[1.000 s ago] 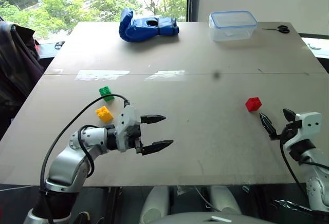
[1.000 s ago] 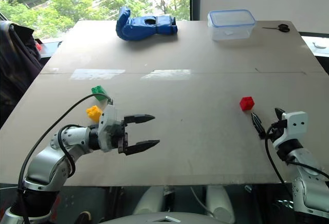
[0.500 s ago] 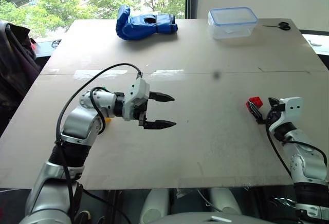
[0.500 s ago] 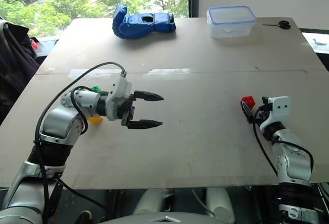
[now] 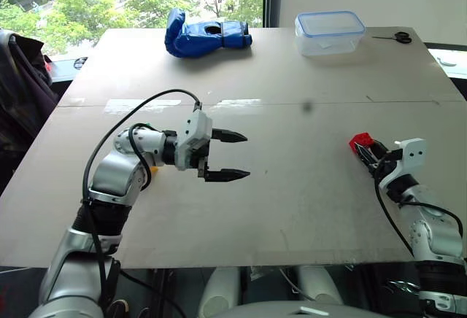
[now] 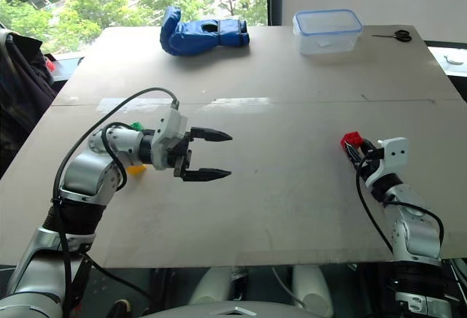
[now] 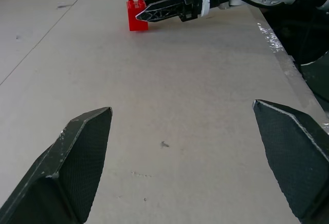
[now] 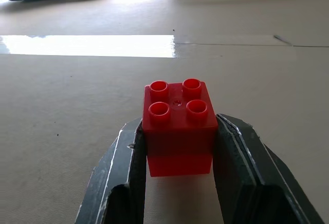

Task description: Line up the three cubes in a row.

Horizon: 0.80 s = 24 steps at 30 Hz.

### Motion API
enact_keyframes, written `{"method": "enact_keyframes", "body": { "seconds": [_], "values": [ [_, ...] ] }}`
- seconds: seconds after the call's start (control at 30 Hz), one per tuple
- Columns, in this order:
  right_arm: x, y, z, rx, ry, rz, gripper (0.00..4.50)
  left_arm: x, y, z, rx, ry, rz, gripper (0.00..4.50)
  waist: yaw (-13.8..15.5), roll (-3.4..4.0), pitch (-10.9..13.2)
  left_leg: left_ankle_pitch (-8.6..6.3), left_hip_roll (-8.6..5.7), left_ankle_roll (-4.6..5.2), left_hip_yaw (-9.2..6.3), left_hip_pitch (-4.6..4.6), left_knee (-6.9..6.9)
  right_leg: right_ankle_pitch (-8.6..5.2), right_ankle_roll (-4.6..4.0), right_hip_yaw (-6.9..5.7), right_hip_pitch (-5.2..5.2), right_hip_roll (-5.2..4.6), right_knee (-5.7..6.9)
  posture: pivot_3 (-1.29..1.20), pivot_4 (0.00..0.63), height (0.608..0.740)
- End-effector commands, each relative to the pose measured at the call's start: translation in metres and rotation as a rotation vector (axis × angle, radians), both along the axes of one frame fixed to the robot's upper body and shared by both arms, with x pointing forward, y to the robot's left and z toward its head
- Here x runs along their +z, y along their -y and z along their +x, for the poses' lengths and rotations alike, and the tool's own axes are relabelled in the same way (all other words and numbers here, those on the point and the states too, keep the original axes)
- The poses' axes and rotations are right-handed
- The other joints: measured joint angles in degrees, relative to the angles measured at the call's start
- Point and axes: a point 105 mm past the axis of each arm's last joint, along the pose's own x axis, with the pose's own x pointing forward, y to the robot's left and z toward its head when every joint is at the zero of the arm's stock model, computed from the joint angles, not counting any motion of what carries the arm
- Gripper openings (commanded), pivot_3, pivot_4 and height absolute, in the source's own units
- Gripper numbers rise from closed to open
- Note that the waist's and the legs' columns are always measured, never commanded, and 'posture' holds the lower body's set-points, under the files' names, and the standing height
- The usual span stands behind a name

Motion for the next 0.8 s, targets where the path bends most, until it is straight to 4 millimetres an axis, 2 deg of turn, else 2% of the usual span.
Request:
{"method": "enact_keyframes", "body": {
  "seconds": [0.03, 0.1, 0.17, 0.27, 0.33, 0.47, 0.6, 0.8],
  "values": [
    [0.018, -0.017, -0.015, 0.201, 0.067, -0.063, 1.26, 0.011, -0.004, -0.004, -0.002, 0.056, -0.01, 4.5, 0.01, 0.0, 0.0, 0.0, 0.01, 0.0, 0.0, 0.0, 0.0, 0.0, 0.0, 0.0, 0.0, 0.0, 0.0, 0.0, 0.15, 0.74],
    [0.018, -0.031, -0.03, 0.384, 0.057, -0.137, 1.26, 0.01, -0.005, -0.005, -0.009, 0.054, -0.005, 4.5, 0.05, 0.0, 0.0, 0.0, 0.03, 0.01, -0.02, -0.01, 0.0, 0.0, 0.0, -0.02, 0.0, 0.0, -0.02, 0.0, 0.15, 0.74],
    [0.014, -0.038, -0.04, 0.49, 0.033, -0.19, 1.26, 0.009, -0.005, -0.006, -0.015, 0.053, -0.001, 4.5, 0.05, 0.01, 0.01, -0.01, 0.02, 0.01, 0.01, 0.0, 0.01, 0.0, 0.0, -0.01, 0.01, -0.01, -0.01, 0.0, 0.15, 0.74],
    [0.003, -0.063, -0.071, 0.826, -0.045, -0.307, 1.26, 0.008, -0.005, -0.01, -0.051, 0.04, 0.005, 4.5, 0.01, -0.01, 0.01, -0.01, -0.01, 0.01, 0.01, 0.1, 0.03, 0.0, 0.01, -0.02, 0.11, 0.01, -0.01, 0.0, 0.15, 0.74],
    [0.003, -0.075, -0.084, 0.97, -0.039, -0.34, 1.26, 0.008, -0.004, -0.01, -0.065, 0.042, 0.005, 4.5, -0.04, -0.04, 0.03, -0.01, 0.0, 0.02, 0.0, 0.12, 0.03, 0.0, 0.01, -0.03, 0.14, 0.03, -0.01, 0.0, 0.15, 0.74],
    [0.003, -0.086, -0.071, 1.055, -0.01, -0.341, 1.26, 0.001, -0.01, -0.015, -0.09, 0.022, 0.031, 4.5, -0.16, -0.08, 0.05, -0.01, 0.03, 0.01, 0.02, 0.14, 0.09, 0.0, 0.01, -0.01, 0.15, 0.03, 0.01, 0.0, 0.15, 0.74],
    [0.009, -0.089, -0.042, 1.036, 0.036, -0.341, 1.26, 0.003, -0.009, -0.013, -0.092, 0.029, 0.027, 4.5, 0.09, -0.13, 0.08, 0.0, 0.04, 0.0, -0.03, 0.12, 0.11, 0.0, 0.01, -0.06, 0.16, 0.02, 0.0, 0.0, 0.15, 0.74],
    [0.009, -0.087, -0.025, 1.067, 0.056, -0.346, 1.26, 0.004, -0.008, -0.009, -0.084, 0.04, 0.024, 4.5, 0.17, -0.13, 0.09, 0.02, 0.04, -0.03, -0.05, 0.08, 0.13, 0.01, 0.0, -0.09, 0.15, -0.01, -0.02, 0.0, 0.15, 0.74]
  ]
}}
